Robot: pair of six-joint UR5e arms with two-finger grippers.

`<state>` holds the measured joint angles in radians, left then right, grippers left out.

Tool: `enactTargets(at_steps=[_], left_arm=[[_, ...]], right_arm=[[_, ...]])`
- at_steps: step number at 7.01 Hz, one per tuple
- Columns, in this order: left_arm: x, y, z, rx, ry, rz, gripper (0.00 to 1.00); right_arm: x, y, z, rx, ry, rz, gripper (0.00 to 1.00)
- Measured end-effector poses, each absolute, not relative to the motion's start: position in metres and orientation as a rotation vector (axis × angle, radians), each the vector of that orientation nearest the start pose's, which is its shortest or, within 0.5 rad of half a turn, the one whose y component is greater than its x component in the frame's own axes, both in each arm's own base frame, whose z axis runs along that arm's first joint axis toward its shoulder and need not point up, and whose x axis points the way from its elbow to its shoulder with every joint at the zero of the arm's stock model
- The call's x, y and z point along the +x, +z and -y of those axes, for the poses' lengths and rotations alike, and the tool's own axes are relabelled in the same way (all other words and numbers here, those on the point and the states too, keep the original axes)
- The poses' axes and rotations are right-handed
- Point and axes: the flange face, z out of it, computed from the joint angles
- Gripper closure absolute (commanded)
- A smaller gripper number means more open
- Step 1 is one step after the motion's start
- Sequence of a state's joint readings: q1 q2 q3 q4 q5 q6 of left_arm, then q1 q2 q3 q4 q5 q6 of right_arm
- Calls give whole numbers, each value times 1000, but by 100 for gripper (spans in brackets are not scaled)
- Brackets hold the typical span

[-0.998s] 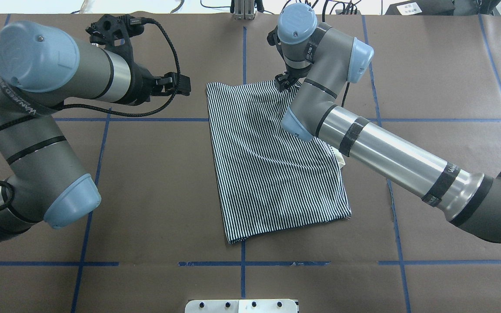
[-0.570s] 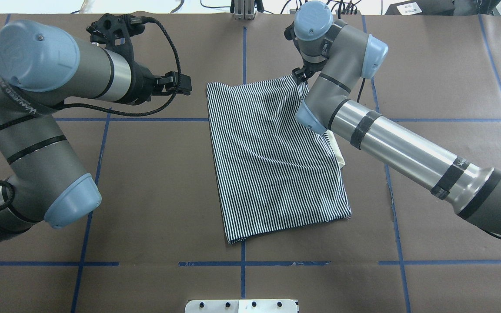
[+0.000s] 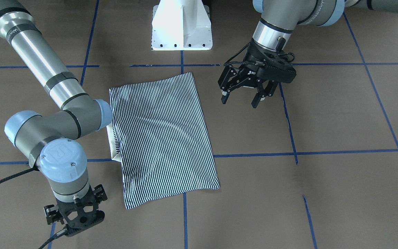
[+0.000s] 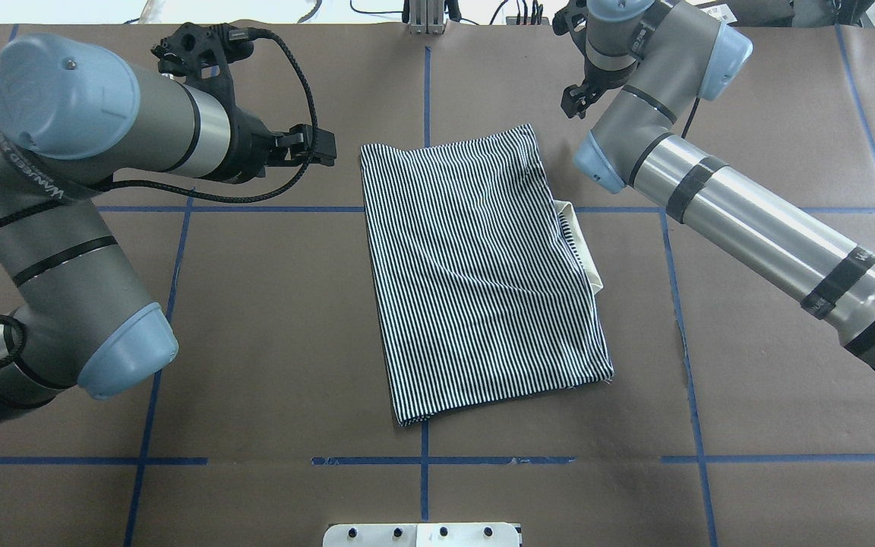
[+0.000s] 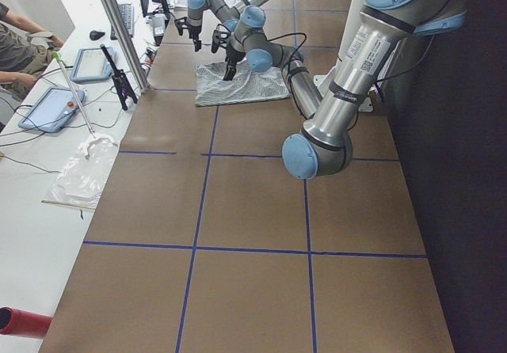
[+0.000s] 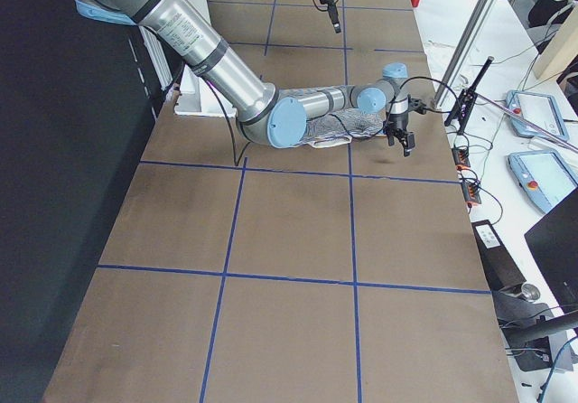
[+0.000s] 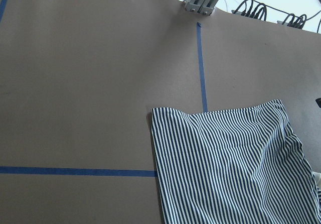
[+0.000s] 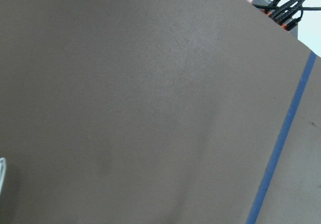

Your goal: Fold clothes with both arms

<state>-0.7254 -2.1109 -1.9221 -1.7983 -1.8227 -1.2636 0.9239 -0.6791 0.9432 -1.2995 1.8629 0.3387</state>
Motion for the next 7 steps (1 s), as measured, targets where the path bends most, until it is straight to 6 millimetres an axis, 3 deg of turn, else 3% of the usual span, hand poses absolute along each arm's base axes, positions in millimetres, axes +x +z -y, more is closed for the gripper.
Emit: enactTargets(at_steps=[1, 2, 4, 5, 7], left_arm=[[384, 175, 465, 251, -261, -1117, 0], [409, 175, 441, 114, -299, -1148, 0], [484, 182, 371, -96, -380, -1135, 0], [516, 184, 345, -164, -432, -1111, 1], [577, 192, 333, -228, -545, -1040, 1]], right_arm=[[-409, 354, 724, 282, -383, 588, 0], [-387, 353, 703, 222, -381, 657, 0], [-347, 347, 645, 140, -298, 770, 0], [-333, 347, 616, 108, -232, 815, 0], [-309, 352, 573, 60, -150, 869, 0]])
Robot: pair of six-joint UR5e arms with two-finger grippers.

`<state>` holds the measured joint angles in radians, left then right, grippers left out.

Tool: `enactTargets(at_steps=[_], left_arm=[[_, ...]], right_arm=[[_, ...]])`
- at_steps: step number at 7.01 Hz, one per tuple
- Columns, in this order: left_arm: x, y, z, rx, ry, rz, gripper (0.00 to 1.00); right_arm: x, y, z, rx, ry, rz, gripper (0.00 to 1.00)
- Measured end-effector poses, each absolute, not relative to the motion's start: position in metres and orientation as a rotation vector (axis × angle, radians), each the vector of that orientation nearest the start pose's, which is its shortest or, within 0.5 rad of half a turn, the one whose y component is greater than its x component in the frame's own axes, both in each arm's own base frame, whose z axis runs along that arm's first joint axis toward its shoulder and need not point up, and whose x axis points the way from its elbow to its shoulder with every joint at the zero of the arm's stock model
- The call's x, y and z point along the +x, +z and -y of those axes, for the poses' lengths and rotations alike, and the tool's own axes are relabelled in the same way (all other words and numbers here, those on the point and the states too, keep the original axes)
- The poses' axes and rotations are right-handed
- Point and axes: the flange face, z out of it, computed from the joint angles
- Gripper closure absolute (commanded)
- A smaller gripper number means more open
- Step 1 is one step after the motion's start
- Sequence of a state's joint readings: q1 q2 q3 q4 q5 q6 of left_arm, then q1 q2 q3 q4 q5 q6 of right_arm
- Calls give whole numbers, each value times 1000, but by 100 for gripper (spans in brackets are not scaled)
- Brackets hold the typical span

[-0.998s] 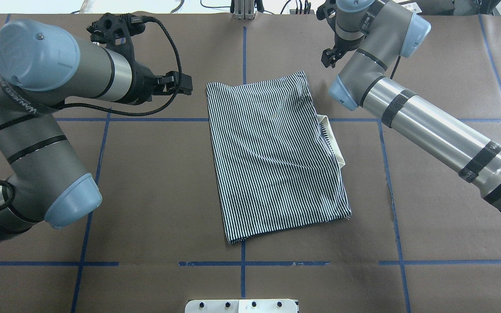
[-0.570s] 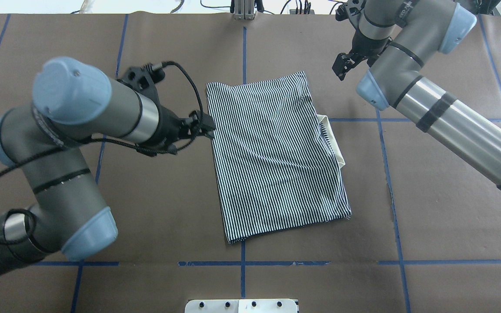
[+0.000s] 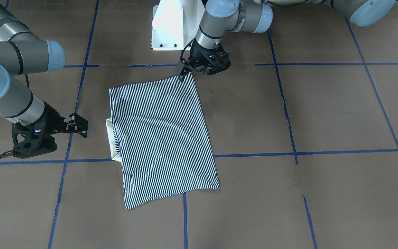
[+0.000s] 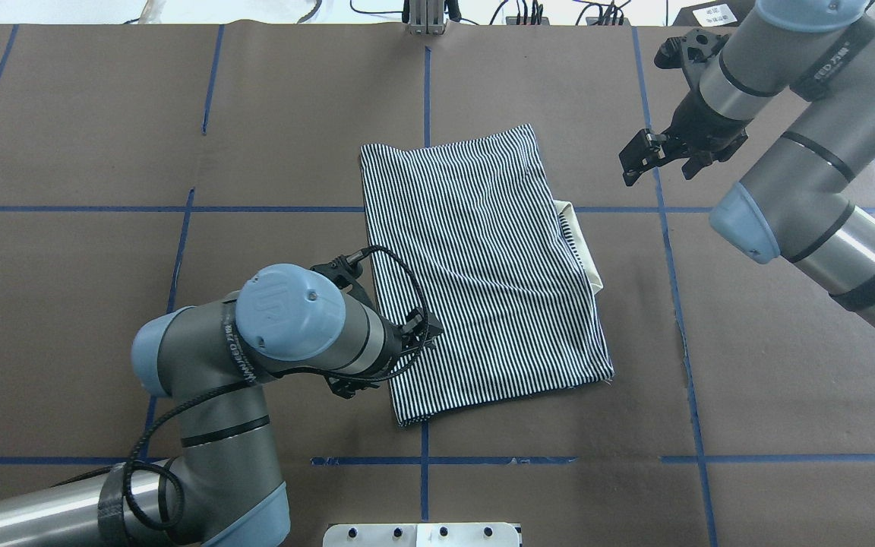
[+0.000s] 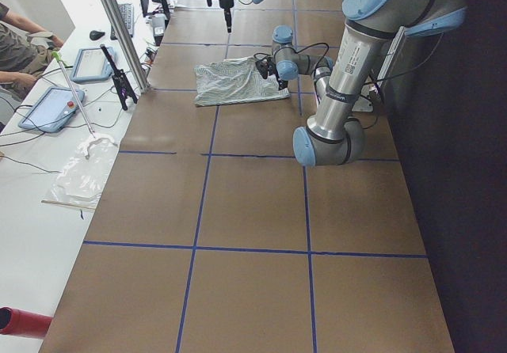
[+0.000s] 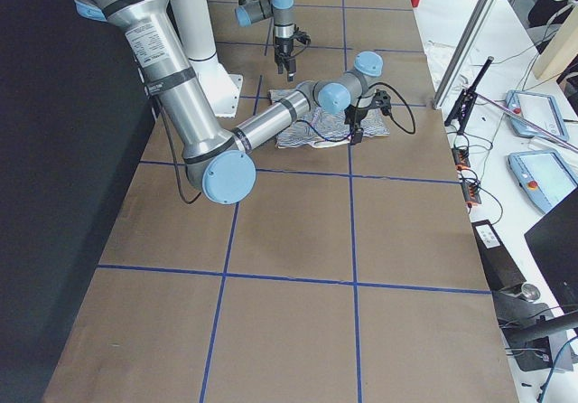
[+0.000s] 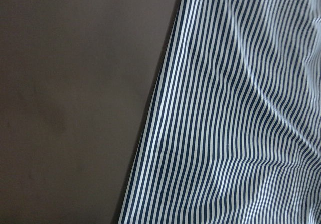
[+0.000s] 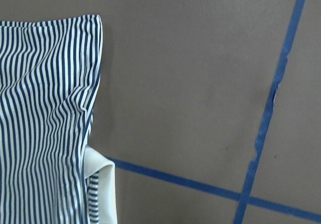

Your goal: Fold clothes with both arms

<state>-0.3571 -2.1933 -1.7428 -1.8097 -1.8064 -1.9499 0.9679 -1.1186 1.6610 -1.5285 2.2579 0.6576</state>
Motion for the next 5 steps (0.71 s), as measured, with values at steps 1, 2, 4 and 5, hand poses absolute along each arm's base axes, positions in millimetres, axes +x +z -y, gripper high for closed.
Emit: enactTargets(at_steps=[1, 2, 4, 5], left_arm=[[594, 200, 332, -229, -568, -1009, 1], [603, 207, 326, -233, -570, -987, 1], [610, 213, 314, -241, -559, -966, 1], [612, 214, 311, -245, -557, -960, 1]], right_arm=[[-306, 353, 566, 54, -138, 874, 0], [-306, 353, 563, 52, -134, 875, 0], [-306, 353, 563, 52, -133, 873, 0], [-306, 354, 563, 52, -132, 872, 0]])
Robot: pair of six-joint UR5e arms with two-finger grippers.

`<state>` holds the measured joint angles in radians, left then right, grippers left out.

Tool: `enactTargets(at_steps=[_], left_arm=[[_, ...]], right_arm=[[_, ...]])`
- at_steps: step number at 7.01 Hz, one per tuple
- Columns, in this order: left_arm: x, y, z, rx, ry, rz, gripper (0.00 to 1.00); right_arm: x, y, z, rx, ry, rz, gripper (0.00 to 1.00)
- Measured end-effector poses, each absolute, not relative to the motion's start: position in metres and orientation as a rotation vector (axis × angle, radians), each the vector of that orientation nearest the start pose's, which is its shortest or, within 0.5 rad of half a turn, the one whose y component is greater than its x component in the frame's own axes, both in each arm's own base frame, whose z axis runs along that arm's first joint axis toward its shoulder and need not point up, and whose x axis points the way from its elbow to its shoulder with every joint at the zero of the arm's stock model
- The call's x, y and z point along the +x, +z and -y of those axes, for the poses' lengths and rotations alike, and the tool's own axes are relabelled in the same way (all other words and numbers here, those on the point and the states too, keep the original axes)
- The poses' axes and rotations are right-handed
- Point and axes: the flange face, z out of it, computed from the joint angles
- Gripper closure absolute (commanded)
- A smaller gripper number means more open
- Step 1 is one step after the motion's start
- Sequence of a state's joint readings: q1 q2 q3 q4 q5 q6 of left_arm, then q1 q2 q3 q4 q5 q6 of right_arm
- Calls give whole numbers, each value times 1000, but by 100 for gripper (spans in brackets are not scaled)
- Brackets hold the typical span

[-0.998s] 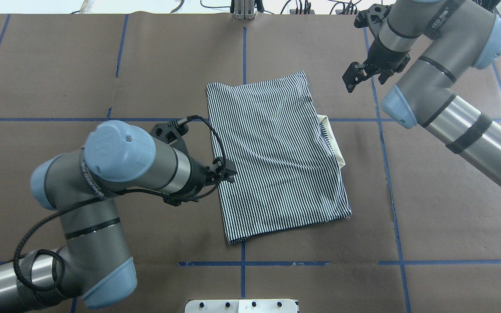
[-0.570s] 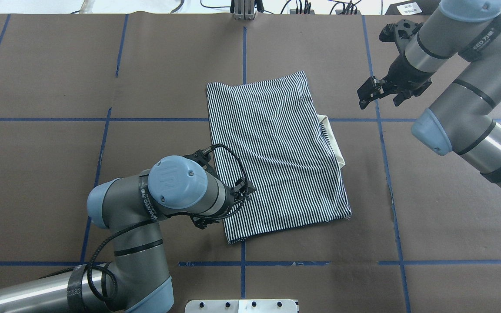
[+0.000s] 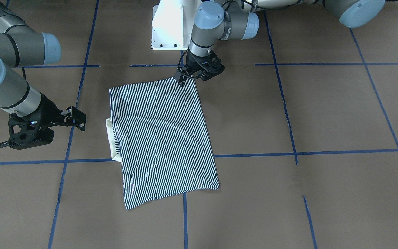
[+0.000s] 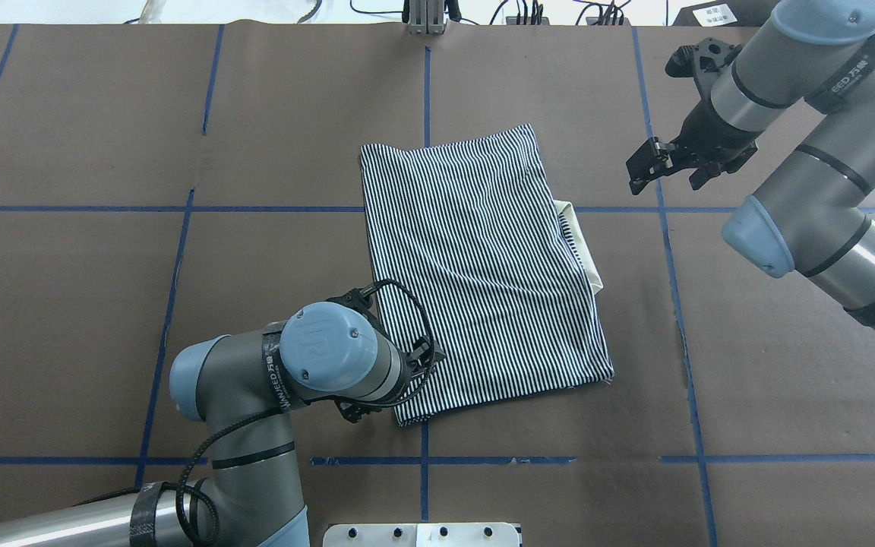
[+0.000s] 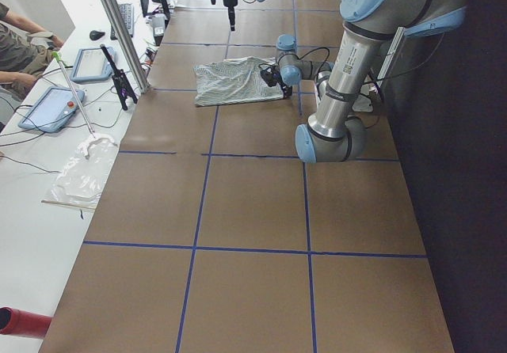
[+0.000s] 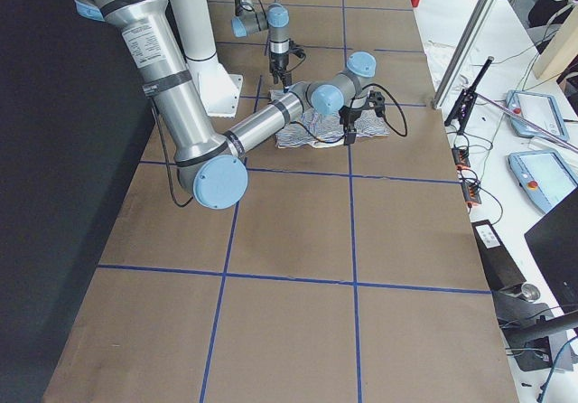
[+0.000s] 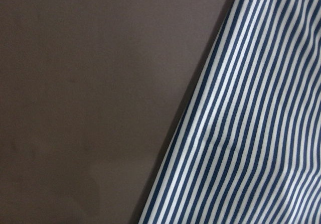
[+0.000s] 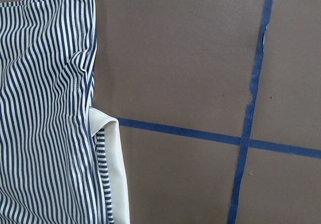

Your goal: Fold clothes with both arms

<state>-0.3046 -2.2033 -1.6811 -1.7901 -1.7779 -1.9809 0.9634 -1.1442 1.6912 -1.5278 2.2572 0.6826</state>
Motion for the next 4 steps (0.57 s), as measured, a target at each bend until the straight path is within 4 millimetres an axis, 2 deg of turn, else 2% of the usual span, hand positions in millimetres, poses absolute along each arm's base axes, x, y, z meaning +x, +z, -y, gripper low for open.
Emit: enactTargets(at_steps=[3, 4], left_arm=[[620, 217, 298, -258, -546, -947, 1], [623, 217, 291, -267, -545, -945, 5]], right_arm=[[-306, 354, 563, 52, -132, 871, 0], [-306, 355, 563, 53, -132, 871, 0]])
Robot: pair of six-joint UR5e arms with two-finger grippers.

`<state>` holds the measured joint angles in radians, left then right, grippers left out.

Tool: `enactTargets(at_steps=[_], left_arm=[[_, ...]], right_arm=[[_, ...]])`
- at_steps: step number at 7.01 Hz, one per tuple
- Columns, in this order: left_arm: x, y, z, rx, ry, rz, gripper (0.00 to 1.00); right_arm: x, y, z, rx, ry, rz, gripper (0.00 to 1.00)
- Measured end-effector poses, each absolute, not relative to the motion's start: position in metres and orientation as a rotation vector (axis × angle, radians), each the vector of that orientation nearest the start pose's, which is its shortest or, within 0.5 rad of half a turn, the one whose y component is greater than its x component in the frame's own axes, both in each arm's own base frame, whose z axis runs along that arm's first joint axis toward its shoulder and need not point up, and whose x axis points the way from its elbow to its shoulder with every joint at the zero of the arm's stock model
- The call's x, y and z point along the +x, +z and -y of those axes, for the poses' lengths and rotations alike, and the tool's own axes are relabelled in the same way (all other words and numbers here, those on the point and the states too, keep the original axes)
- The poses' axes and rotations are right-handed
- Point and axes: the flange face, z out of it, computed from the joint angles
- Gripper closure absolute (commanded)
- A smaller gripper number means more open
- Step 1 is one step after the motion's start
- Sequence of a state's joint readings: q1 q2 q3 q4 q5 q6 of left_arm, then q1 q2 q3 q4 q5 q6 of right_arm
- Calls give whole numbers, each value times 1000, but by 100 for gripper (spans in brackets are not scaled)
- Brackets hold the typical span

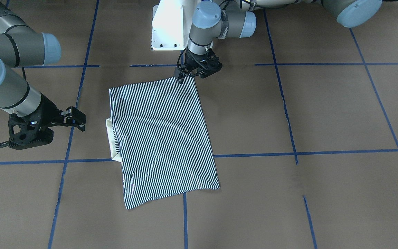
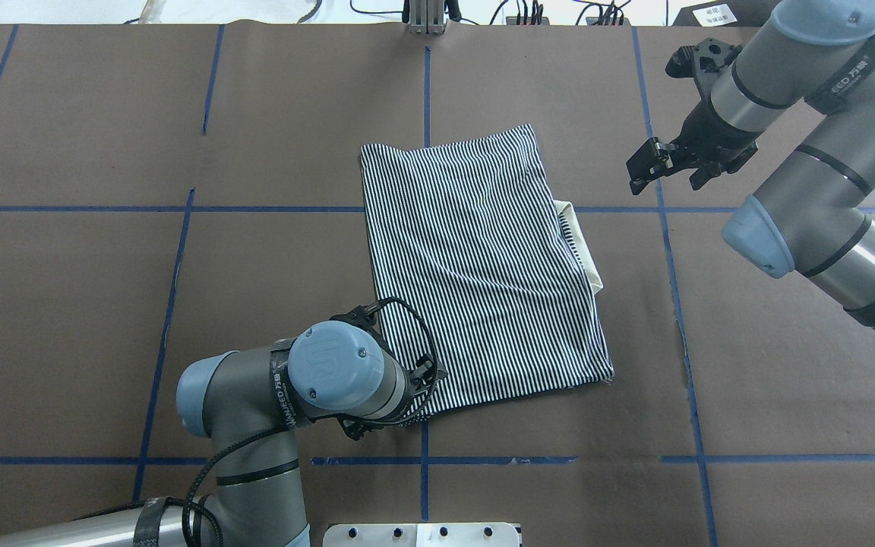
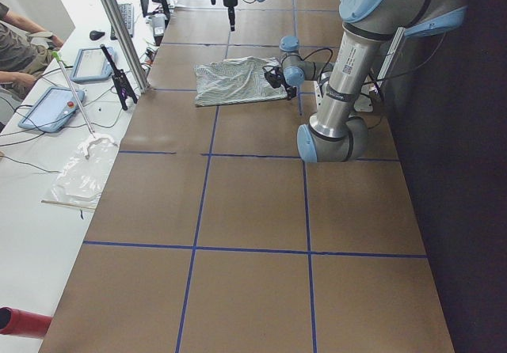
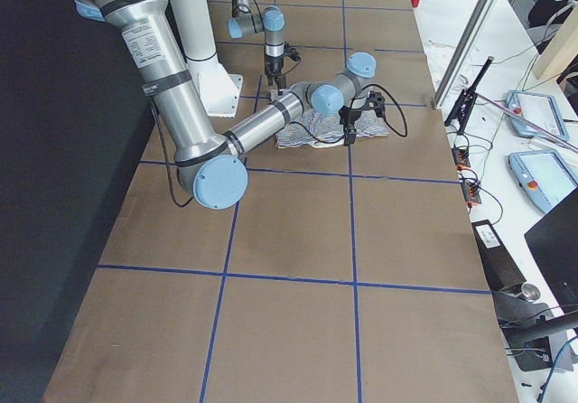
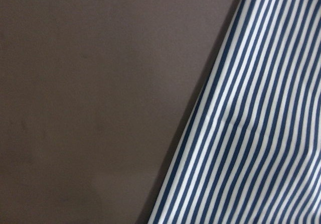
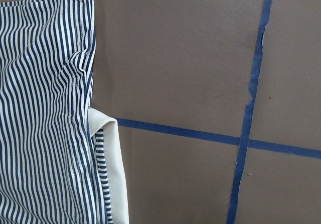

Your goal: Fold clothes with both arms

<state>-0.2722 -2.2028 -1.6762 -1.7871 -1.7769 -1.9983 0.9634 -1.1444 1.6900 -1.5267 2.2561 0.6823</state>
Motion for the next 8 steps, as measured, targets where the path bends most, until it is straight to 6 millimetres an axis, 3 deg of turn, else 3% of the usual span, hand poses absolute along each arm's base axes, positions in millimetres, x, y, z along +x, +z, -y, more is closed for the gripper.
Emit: enactTargets(at_steps=[4, 5, 8], left_arm=[[627, 218, 286, -266, -553, -940, 15], [628, 219, 286, -266, -553, -938, 31], [628, 218, 287, -258, -557, -939, 100]], right_arm=[[-306, 356, 563, 52, -131, 869, 0], [-306, 356, 564, 51, -131, 868, 0], [-306, 357, 564, 50, -132, 867, 0]])
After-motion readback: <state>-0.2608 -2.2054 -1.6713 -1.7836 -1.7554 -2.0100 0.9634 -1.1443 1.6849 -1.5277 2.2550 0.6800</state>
